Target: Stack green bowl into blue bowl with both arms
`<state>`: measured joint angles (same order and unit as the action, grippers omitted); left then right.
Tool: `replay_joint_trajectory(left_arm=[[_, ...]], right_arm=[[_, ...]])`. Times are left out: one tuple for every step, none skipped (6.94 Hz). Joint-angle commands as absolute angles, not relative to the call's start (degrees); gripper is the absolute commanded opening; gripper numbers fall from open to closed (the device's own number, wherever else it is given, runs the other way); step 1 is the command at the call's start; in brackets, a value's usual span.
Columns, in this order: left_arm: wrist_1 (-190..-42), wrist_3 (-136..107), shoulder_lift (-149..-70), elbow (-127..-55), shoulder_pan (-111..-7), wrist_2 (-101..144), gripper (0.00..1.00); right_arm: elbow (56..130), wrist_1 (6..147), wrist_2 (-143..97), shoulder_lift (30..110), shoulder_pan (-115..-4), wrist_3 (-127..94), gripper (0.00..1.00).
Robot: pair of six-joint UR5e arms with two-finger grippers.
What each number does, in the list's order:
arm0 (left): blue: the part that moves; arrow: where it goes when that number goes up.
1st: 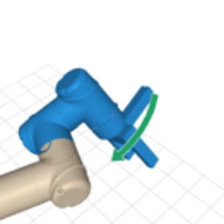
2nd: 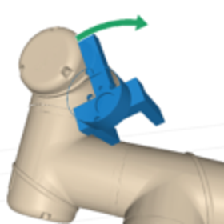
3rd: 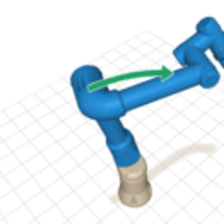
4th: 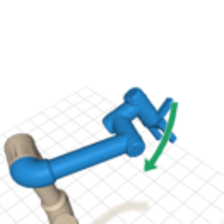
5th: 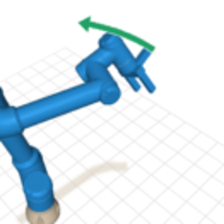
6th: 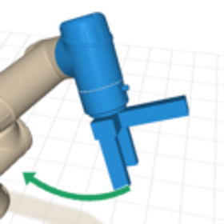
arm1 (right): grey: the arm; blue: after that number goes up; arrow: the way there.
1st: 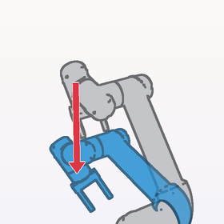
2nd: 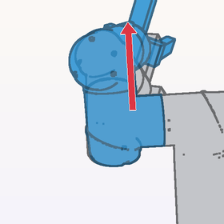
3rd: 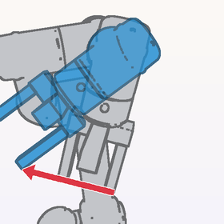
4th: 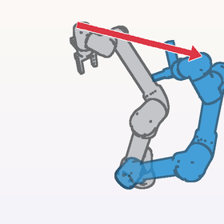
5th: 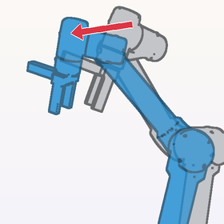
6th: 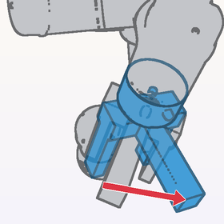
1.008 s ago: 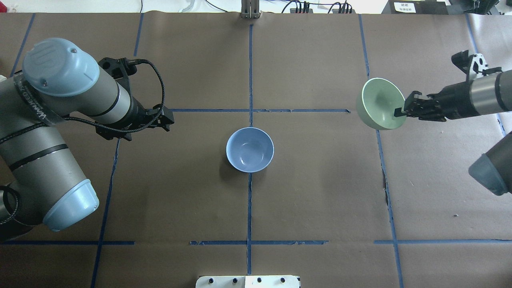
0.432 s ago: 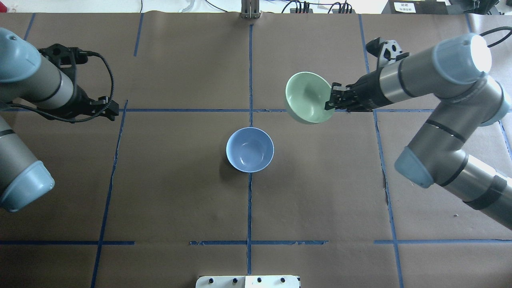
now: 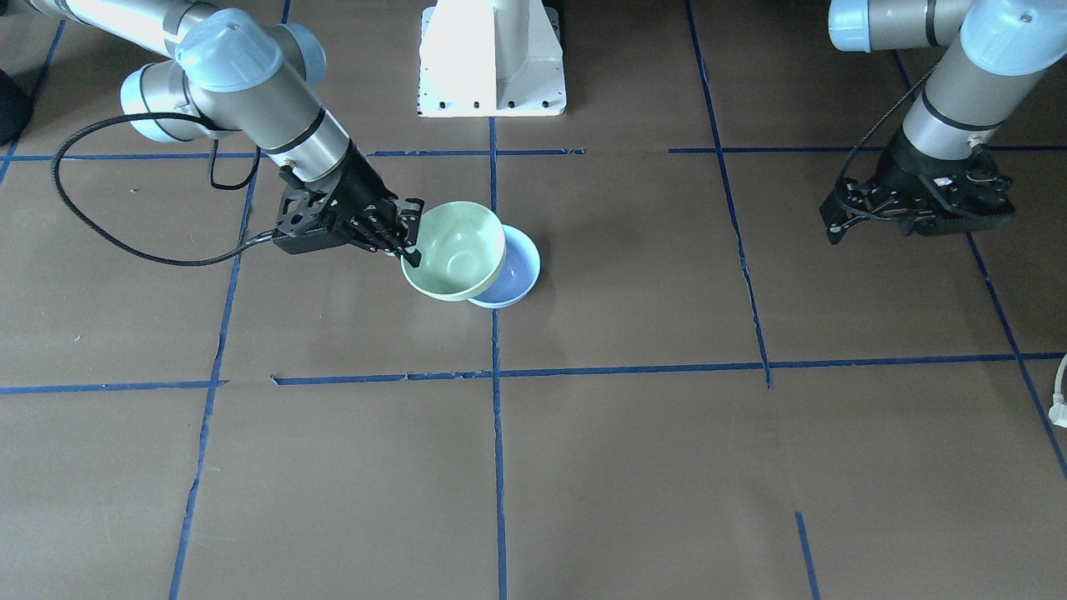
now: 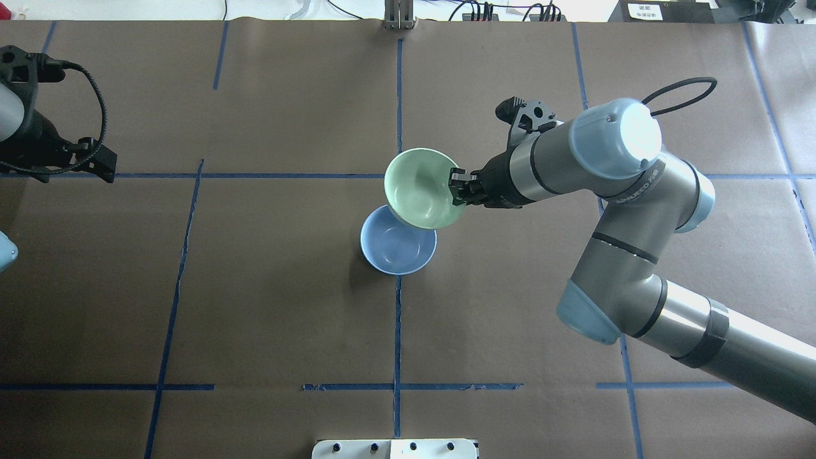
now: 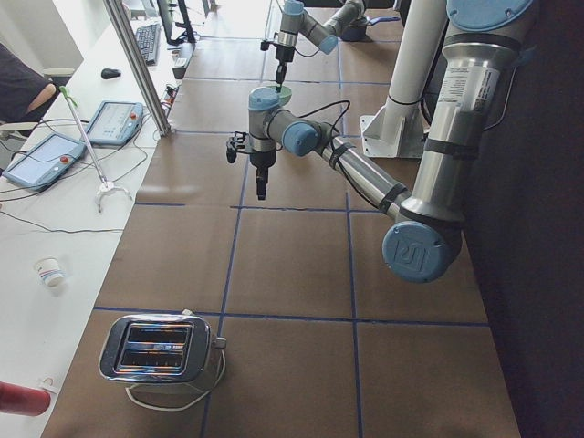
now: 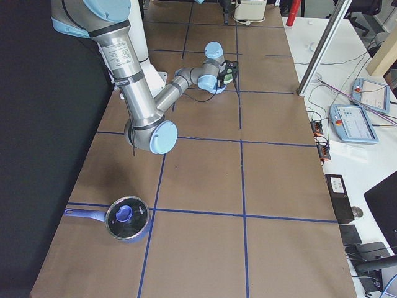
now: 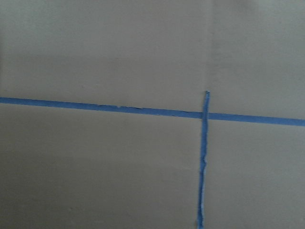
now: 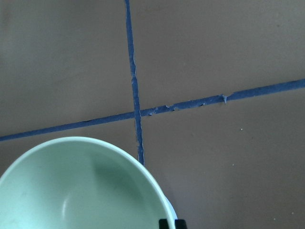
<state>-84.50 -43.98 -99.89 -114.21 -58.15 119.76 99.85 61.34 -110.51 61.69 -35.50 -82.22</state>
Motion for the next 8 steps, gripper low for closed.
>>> replay_joint_trajectory(left_arm=[[-84.8,-42.2,-99.1,-113.7,-58.9,120.3,1.00],[-84.9,-42.2,-99.1,-113.7,-58.9,120.4,1.00],[-84.9,-42.2,-99.1,-113.7,-58.9,120.4,1.00],[-85.0,-42.2,-99.1,-113.8,-58.9,120.4,1.00],[-85.0,-42.2,-99.1,-113.7,-58.9,120.3,1.00],[-85.0,-42.2,-99.1,-113.7,-58.9,120.3,1.00],[-85.0,-42.2,-99.1,-113.7,-58.8,120.3,1.00],[-85.0,-42.2,-99.1,-113.7,-58.8,120.3,1.00]], right_arm=[[99.5,61.2,-106.5,60.9,-32.2,-86.0,0.00],[99.6,61.1,-106.5,60.6,-32.1,-87.7,0.01],[99.6,61.0,-106.5,60.5,-31.8,-87.8,0.02],[99.5,60.2,-106.3,60.6,-31.5,-87.8,0.02],[99.2,59.2,-105.3,60.7,-30.8,-87.8,0.02],[99.2,59.2,-103.9,60.7,-29.7,-87.8,0.02],[99.1,59.2,-103.5,60.8,-29.4,-87.8,0.04],[99.1,59.2,-103.5,60.9,-29.4,-87.8,0.49]])
